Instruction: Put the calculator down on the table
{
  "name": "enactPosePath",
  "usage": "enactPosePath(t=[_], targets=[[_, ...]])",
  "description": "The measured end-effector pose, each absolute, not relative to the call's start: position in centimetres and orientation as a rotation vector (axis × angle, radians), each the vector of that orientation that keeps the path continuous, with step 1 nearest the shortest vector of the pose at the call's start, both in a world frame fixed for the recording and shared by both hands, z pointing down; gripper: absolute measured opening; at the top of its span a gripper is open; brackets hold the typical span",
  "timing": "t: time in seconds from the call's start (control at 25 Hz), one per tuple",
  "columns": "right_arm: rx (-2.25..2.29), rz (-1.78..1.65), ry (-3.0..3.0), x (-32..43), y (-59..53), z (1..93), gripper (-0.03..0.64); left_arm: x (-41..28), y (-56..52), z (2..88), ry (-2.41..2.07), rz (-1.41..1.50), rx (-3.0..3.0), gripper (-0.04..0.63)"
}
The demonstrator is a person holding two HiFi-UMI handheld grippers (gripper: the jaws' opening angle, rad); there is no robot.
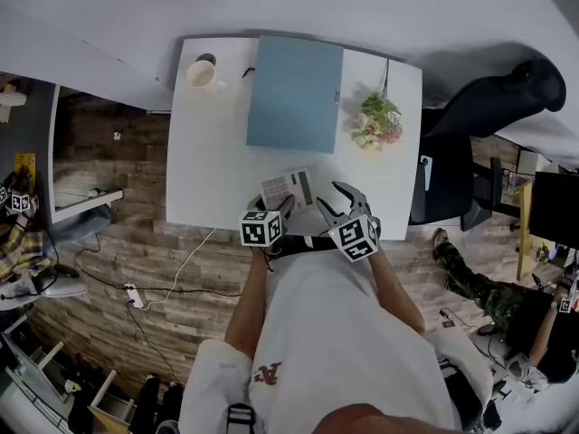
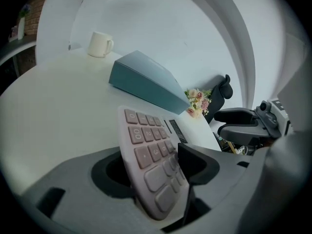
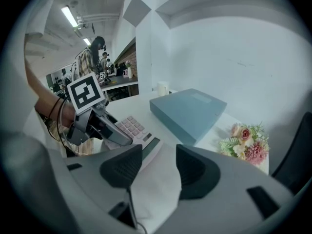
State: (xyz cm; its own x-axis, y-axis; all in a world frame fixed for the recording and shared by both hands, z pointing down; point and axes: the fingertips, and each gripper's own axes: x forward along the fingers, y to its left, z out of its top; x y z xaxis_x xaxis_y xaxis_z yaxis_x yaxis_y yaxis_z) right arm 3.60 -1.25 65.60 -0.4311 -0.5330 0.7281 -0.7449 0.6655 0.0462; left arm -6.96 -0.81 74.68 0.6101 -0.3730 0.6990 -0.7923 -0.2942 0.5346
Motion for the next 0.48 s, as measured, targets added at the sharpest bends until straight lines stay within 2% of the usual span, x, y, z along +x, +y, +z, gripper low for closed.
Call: enactPosePath(t=[0.48], targets=[[0.99,0.342,-2.129,2.3,-0.2,65.3,0.222,-8.3,-0.9,74.8,-1.056,0.629,1.901,0.343]])
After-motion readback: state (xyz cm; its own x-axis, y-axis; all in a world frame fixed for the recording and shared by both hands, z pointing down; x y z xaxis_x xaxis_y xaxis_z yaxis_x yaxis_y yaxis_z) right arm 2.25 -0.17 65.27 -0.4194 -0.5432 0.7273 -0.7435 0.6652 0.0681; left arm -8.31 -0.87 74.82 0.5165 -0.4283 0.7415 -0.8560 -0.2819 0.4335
